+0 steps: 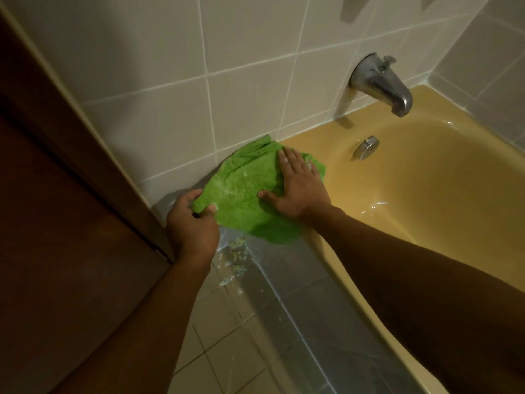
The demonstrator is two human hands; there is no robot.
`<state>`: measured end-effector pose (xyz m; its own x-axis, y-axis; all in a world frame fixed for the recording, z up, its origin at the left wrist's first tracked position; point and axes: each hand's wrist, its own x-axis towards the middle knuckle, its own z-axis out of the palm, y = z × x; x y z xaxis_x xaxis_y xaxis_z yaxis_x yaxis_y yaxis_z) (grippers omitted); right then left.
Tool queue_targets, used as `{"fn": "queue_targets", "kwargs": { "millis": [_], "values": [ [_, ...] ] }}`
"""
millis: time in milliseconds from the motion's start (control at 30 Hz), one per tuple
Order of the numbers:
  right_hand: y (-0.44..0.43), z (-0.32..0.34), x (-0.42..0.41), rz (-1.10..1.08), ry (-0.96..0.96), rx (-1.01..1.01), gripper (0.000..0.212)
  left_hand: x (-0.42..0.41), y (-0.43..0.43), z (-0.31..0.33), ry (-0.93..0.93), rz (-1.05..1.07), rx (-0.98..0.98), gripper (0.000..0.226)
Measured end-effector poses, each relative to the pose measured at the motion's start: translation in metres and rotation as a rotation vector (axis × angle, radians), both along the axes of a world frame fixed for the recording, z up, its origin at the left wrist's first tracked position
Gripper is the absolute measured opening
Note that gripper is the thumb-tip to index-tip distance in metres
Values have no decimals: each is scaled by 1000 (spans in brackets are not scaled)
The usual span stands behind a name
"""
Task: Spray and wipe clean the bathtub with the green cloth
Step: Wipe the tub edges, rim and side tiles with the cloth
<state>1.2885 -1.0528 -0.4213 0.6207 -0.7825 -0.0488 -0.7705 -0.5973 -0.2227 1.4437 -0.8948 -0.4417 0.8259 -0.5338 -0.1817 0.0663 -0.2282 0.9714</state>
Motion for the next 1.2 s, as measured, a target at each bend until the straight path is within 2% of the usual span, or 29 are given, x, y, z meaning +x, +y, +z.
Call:
{"fn": "queue_targets", "kwargs": {
  "millis": [200,367,533,633,700,800,867,933,1067,1200],
  "values": [
    [-23,11,20,-17,-71,108,114,1,-6,5,-25,-79,-36,46],
    [-23,11,25,-11,-75,100,103,7,5,0,-27,-73,-45,51],
    [-15,10,25,64,-140,117,97,5,11,7,-64,-53,-37,42],
    [-4,12,27,133,-202,128,86,4,16,10,-73,-57,-25,39],
    [6,12,31,229,-225,130,70,6,21,7,-93,-44,-4,37],
    [29,4,37,435,4,48,61,11,38,1,-121,5,3,28],
    [45,-3,35,462,41,37,60,13,50,-6,-136,28,5,35],
    [58,-4,27,417,-24,92,59,12,61,-11,-165,5,5,38],
    [87,-1,5,368,-38,270,70,0,68,8,-192,-40,48,26],
    [108,-4,-17,340,-58,427,63,-9,68,7,-247,-71,74,27]
  ]
}}
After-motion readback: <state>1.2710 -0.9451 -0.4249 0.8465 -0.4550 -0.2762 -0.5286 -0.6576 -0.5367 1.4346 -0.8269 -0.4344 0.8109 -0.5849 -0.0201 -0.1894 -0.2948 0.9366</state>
